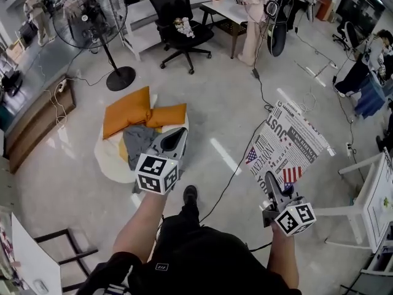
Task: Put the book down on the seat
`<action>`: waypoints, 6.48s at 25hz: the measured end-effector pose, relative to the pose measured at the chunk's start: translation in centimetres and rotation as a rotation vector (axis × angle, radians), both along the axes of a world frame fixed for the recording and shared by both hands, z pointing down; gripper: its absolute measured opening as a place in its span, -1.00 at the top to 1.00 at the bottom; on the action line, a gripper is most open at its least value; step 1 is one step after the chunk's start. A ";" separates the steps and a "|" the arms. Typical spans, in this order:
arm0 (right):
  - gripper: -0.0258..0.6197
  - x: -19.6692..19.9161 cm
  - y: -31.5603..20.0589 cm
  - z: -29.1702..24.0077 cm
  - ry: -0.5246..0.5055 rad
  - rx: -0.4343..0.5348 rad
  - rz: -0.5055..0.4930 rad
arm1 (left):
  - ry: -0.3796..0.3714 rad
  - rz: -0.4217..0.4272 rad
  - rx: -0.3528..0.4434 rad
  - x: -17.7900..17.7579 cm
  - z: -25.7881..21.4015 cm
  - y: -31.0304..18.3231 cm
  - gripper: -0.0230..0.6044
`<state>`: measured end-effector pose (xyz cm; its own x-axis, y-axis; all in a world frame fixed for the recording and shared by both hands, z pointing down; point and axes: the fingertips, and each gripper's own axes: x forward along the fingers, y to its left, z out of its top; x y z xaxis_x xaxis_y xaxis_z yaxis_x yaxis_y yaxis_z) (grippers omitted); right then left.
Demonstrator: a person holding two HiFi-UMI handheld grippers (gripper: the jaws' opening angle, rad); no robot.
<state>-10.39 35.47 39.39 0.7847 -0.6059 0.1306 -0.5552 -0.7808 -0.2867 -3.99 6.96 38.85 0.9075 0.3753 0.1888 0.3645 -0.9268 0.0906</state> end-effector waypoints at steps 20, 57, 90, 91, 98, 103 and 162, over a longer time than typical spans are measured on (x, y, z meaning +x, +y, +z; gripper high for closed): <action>0.40 21.9 -20.2 -1.9 -0.051 -0.092 -0.186 | -0.057 -0.087 -0.064 16.4 0.5 -17.5 0.92; 0.40 47.8 -35.7 3.2 -0.217 -0.135 -1.062 | -0.185 -0.830 -0.097 25.6 2.3 -20.6 0.92; 0.40 40.5 -54.6 29.0 -0.509 -0.638 -1.388 | -0.380 -1.187 -0.273 16.7 22.7 -31.2 0.92; 0.40 40.1 -55.1 30.5 -0.517 -0.662 -1.393 | -0.381 -1.195 -0.284 16.4 23.8 -31.5 0.92; 0.39 38.3 -57.2 43.1 -0.630 -0.788 -1.340 | -0.416 -1.225 -0.343 14.4 33.6 -32.4 0.92; 0.39 37.3 -57.4 50.5 -0.656 -0.870 -1.352 | -0.441 -1.239 -0.401 13.4 39.0 -31.7 0.92; 0.81 34.3 -47.2 21.1 -0.149 -0.642 -1.360 | -0.277 -1.133 -0.224 8.3 13.6 -25.8 0.92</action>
<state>23.90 -11.70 60.49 -0.3540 -0.6492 0.6732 -0.9343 0.2778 -0.2233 4.33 -18.88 52.48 0.6824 -0.5657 0.4630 -0.7106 -0.6619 0.2386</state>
